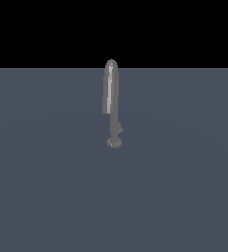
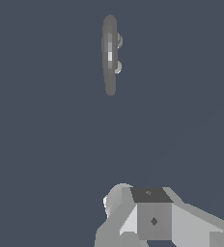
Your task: Turn on the faucet by rotating a designated handle.
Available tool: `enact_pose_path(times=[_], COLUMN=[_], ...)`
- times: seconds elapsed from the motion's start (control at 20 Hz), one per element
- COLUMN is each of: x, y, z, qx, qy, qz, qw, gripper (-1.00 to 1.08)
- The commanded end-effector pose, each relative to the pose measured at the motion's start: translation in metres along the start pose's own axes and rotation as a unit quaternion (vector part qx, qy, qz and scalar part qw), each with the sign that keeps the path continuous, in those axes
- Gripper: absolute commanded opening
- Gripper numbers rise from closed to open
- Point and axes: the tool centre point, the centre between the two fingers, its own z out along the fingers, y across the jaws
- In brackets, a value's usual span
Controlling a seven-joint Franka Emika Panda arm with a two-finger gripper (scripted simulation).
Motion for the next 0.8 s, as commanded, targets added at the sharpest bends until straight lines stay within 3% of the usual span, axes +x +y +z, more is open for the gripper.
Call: enact_pose_path(times=[0.0, 0.05, 0.1, 0.15, 0.2, 0.25, 0.3, 0.35, 0.4, 0.45, 0.5, 0.55, 0.6, 0.65, 0.7, 0.75], x=[0.003, 0.004, 0.017, 0.025, 0.030, 0.040, 0.038, 0.049, 0.064, 0.080, 0.071, 0.081, 0.076, 0.106, 0.116, 0.113], y=[0.000, 0.000, 0.006, 0.002, 0.005, 0.007, 0.039, 0.023, 0.027, 0.018, 0.003, 0.024, 0.040, 0.034, 0.043, 0.071], z=[0.034, 0.035, 0.046, 0.068, 0.089, 0.101, 0.130, 0.138, 0.143, 0.146, 0.182, 0.189, 0.214, 0.202, 0.211, 0.211], qx=[0.006, 0.006, 0.005, -0.011, 0.005, 0.010, 0.005, 0.023, -0.007, 0.016, 0.026, 0.038, 0.028, 0.056, 0.066, 0.073], qy=[-0.049, -0.050, -0.040, -0.056, -0.067, -0.069, -0.087, -0.087, -0.078, -0.070, -0.100, -0.095, -0.109, -0.081, -0.079, -0.078], qz=[0.006, 0.006, 0.016, 0.014, 0.032, 0.063, 0.092, 0.100, 0.094, 0.096, 0.128, 0.169, 0.201, 0.216, 0.264, 0.295], qw=[0.9988, 0.9987, 0.9991, 0.9983, 0.9972, 0.9956, 0.9919, 0.9909, 0.9925, 0.9927, 0.9864, 0.9802, 0.9732, 0.9713, 0.9590, 0.9496], gripper=[-0.07, -0.07, 0.26, -0.06, 0.38, -0.15, -0.06, 0.13, 0.55, -0.19, -0.07, 0.57, 0.00, -0.13, 0.47, 0.47])
